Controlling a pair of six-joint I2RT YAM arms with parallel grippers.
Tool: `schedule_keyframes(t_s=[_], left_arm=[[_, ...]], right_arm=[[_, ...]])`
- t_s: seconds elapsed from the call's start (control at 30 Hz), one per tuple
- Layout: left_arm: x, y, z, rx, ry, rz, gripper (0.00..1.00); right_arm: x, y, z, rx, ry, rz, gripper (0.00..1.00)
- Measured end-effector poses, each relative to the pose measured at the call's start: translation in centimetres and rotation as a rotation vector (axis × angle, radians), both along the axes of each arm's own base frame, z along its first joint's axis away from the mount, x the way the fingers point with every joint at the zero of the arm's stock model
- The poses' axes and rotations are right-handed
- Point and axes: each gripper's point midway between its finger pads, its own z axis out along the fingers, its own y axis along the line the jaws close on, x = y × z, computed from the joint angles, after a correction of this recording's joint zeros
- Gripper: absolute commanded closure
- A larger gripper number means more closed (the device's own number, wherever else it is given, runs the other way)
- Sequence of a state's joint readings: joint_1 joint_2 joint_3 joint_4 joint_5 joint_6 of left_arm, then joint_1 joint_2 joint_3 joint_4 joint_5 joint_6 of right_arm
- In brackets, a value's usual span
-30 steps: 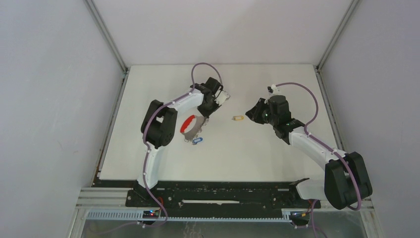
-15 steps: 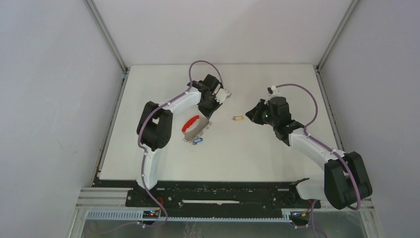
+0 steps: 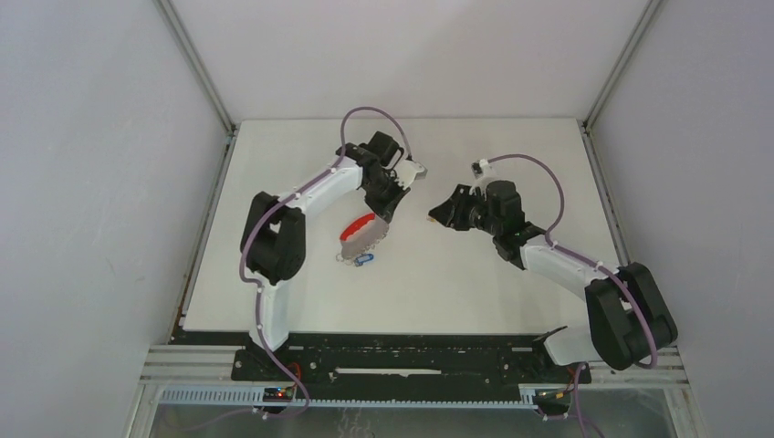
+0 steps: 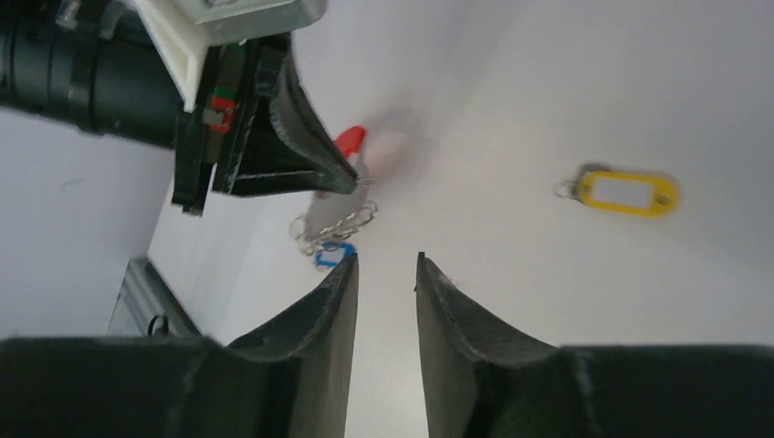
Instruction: Put the keys on the keyring
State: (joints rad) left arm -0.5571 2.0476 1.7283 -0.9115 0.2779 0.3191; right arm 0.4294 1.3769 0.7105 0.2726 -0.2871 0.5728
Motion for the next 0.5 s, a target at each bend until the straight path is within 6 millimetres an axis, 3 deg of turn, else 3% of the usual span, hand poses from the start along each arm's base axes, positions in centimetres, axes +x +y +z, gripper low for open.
schedule_keyframes(t_s=[0.17, 0.33, 0.5], left_arm=[[-2.3, -0.3, 2.9, -0.074, 0.032, -0.076, 1.00], [-5.4, 0.2, 6.5, -0.134, 0.047, -0.204, 1.00], [-7.7, 1.4, 8.1, -0.133, 0.061, -0.310, 1.00]], right_arm=[[-2.2, 2.4, 1.3, 0.060, -0.144, 0.215, 0.49], [-3.5, 4.3, 3.7, 0.126, -0.309, 0.399, 0.47], [-5.1, 5.8, 5.8, 0.195, -0.439, 0.551, 0.46]])
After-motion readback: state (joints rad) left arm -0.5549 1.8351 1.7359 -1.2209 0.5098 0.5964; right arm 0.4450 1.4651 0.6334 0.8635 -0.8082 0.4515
